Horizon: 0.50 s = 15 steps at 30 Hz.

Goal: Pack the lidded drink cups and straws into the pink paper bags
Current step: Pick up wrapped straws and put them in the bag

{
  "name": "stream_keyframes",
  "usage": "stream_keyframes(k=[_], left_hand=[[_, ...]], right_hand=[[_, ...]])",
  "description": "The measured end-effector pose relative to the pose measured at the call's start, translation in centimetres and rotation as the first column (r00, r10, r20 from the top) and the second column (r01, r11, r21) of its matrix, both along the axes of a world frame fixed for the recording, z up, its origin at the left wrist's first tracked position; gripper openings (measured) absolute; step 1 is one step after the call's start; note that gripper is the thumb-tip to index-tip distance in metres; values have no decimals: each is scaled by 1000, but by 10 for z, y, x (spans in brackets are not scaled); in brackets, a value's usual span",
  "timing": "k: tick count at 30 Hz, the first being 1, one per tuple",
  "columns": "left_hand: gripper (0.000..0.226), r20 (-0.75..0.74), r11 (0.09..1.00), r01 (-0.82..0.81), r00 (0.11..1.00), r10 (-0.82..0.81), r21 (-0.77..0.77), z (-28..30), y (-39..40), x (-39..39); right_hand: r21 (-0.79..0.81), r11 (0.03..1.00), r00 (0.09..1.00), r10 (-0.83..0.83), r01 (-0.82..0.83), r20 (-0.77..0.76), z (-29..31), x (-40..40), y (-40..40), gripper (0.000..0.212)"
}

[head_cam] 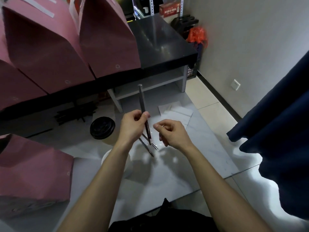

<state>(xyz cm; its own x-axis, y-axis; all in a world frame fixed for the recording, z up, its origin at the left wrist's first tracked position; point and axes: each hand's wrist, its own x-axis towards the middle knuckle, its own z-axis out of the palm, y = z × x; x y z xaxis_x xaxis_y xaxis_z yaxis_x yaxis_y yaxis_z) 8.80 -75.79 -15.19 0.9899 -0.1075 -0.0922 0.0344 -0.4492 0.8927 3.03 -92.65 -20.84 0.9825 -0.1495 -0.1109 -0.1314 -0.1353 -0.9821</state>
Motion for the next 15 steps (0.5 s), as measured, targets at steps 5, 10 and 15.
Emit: stream_keyframes(k=[5,10,15], left_hand=[[23,-86,979,-30,996,13,-200,-5,-4,10],[23,-119,975,8,992,-35,-222,-8,-11,16],[23,-120,971,25,991,-55,-238,-13,-13,20]], right_hand=[[-572,770,940,-341,284,8,-45,7,-63,8],[-717,688,979,-200,109,-44,-65,33,-94,29],[-751,647,985,-172,133,27,-64,40,-96,25]])
